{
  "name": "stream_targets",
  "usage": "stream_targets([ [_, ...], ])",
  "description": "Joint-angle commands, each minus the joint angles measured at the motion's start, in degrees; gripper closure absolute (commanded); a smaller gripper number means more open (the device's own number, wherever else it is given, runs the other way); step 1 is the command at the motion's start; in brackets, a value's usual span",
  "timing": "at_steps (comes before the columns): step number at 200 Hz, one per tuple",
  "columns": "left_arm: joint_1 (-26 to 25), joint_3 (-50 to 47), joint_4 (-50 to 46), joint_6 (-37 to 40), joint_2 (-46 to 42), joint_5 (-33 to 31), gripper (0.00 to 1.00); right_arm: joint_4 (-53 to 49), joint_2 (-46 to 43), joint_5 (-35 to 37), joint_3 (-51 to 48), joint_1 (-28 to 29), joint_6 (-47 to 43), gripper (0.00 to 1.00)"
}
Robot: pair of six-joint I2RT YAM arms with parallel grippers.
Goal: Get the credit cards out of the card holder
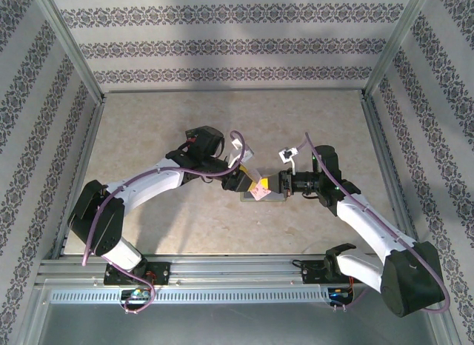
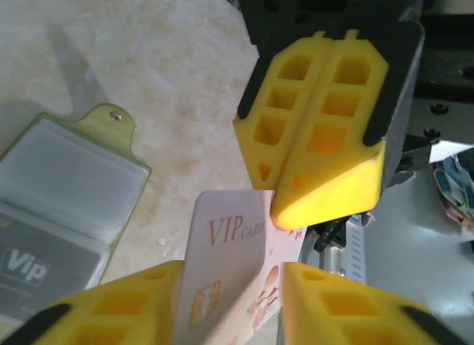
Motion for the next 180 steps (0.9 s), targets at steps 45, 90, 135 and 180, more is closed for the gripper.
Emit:
stream_targets([
  [45, 1.6, -3.1, 10.6, -6.1, -2.6, 6.6, 1.00, 4.0, -2.2, -0.9, 1.0, 0.6, -1.0, 0.61],
  [90, 3.0, -11.6, 33.8, -19.2, -8.3, 4.3, 1.00, 12.8, -5.5, 0.6, -2.0, 0.8, 4.7, 0.41],
  [135, 3.1, -14.7, 43.1, -24.0, -12.0, 1.1, 1.00, 18.0, -8.7, 3.0, -4.1, 1.6, 7.6, 0.44],
  [180, 3.1, -15.3, 47.7, -27.3, -11.6, 1.3, 1.00, 21.0, -7.6, 3.8, -3.1, 4.5, 8.7, 0.66],
])
